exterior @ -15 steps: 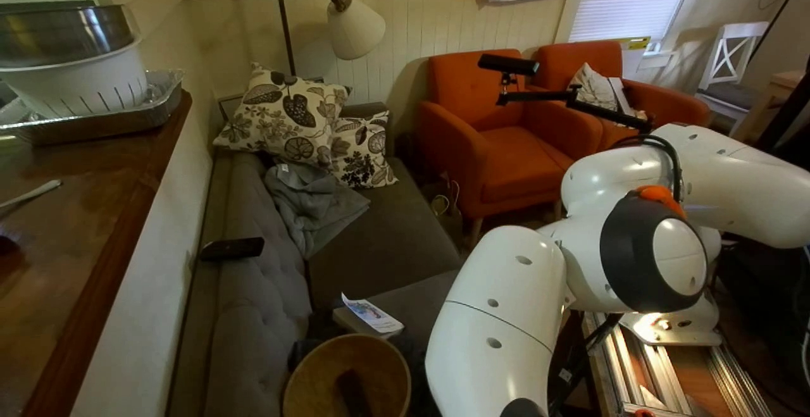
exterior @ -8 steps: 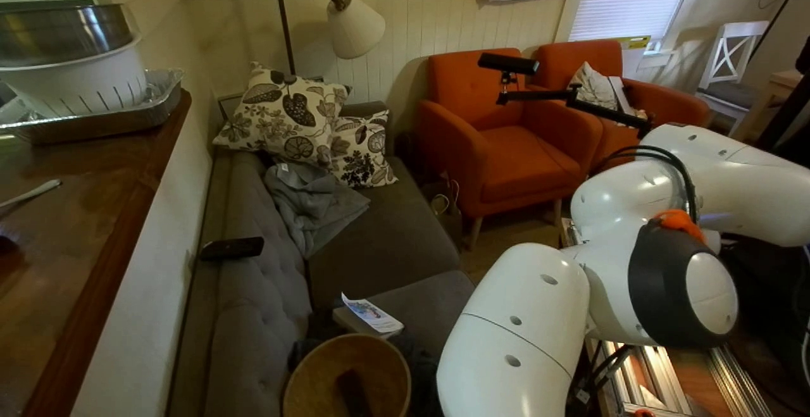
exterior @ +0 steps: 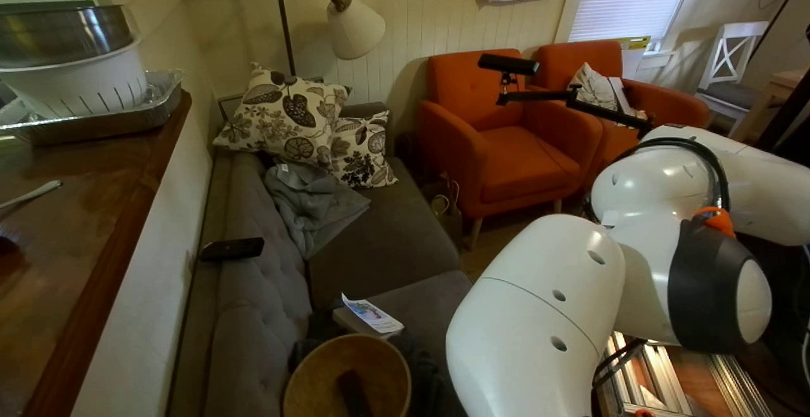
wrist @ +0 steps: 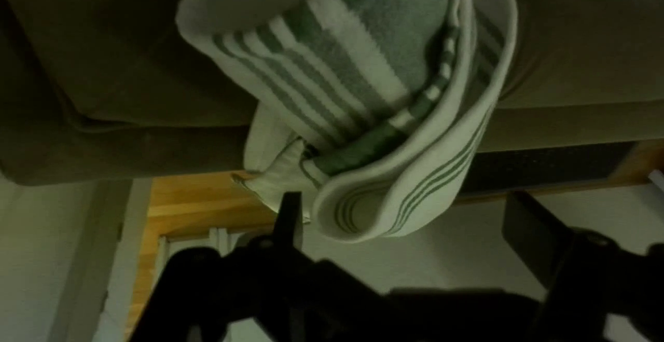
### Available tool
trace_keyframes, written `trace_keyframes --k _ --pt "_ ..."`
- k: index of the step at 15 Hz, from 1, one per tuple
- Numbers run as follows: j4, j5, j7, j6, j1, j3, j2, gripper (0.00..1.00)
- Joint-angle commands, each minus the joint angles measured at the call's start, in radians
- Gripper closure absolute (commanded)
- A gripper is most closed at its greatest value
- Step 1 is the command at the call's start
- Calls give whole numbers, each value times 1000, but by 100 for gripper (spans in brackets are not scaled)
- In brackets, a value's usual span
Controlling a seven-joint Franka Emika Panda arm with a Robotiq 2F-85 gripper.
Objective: Put the striped towel on the armrest then put the remote from the bowl on top of the book.
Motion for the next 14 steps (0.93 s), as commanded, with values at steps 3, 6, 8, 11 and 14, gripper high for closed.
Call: trace_keyframes --k 3,6,8,11,14 --pt "-35 -60 289 42 32 -110 -73 0" --pt "-69 -68 455 46 42 -160 -101 0" --pt "-93 -70 569 46 49 -187 -121 0" --pt "-35 -45 576 41 54 -183 -80 0" --pt "-59 -45 643 55 57 -200 -98 0"
